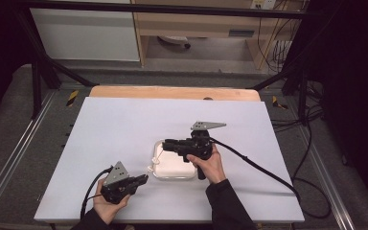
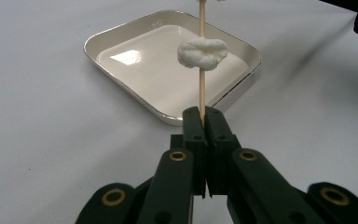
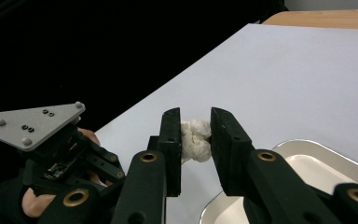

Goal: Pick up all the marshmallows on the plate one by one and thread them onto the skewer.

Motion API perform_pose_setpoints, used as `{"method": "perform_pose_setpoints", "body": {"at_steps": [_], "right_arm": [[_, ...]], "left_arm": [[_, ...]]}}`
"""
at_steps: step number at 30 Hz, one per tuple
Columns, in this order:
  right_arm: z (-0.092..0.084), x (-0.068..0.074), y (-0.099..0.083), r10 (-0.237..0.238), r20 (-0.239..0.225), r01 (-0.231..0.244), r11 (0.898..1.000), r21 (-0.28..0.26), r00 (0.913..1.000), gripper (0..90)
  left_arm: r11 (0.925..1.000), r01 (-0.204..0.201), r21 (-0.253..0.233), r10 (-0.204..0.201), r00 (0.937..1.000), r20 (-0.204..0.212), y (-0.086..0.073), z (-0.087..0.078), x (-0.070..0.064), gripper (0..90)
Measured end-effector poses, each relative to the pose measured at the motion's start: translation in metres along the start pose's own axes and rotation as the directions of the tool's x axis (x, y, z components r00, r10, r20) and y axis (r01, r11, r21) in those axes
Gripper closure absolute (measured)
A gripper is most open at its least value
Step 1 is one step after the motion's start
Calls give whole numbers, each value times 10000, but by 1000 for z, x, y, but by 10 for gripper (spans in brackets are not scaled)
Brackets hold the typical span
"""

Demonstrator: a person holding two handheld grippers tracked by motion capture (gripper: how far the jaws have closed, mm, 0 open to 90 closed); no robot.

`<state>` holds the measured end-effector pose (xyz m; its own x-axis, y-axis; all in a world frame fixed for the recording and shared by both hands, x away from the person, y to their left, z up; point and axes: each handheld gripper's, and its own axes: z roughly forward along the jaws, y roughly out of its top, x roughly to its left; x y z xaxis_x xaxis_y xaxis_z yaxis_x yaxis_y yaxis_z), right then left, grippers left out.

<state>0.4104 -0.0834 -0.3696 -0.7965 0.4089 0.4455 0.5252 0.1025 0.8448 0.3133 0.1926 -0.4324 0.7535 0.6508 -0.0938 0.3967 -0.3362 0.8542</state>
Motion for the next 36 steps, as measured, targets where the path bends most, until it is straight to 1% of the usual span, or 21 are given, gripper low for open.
{"method": "perform_pose_setpoints", "body": {"at_steps": [5, 8, 15, 19, 24, 26, 36], "right_arm": [[1, 2, -2, 124, -164, -127, 9998, -154, 9998, 757], [2, 2, -3, 125, -184, -129, 9997, -185, 9998, 762], [4, 4, -6, 229, -515, -245, 9992, -313, 9984, 771], [4, 6, -7, 252, -574, -270, 9992, -294, 9980, 774], [5, 7, -9, 255, -751, -282, 9990, -353, 9968, 777], [6, 8, -11, 283, -742, -307, 9990, -321, 9968, 778], [8, 10, -15, 85, -741, -110, 9994, -335, 9972, 785]], "left_arm": [[9999, 3, -153, -3, 10000, -7, -1, -1, -1, 886], [9998, 4, -195, -4, 10000, -30, -1, -1, -1, 886], [9995, -59, -304, 57, 10000, -53, -2, 0, -3, 887], [9994, -115, -335, 112, 9999, -91, -2, -1, -3, 887], [9994, -175, -298, 173, 9998, -87, -2, 0, -4, 887], [9995, -175, -275, 172, 9998, -107, -3, 0, -4, 887], [9993, -184, -320, 181, 9998, -100, -3, 0, -5, 887]]}}
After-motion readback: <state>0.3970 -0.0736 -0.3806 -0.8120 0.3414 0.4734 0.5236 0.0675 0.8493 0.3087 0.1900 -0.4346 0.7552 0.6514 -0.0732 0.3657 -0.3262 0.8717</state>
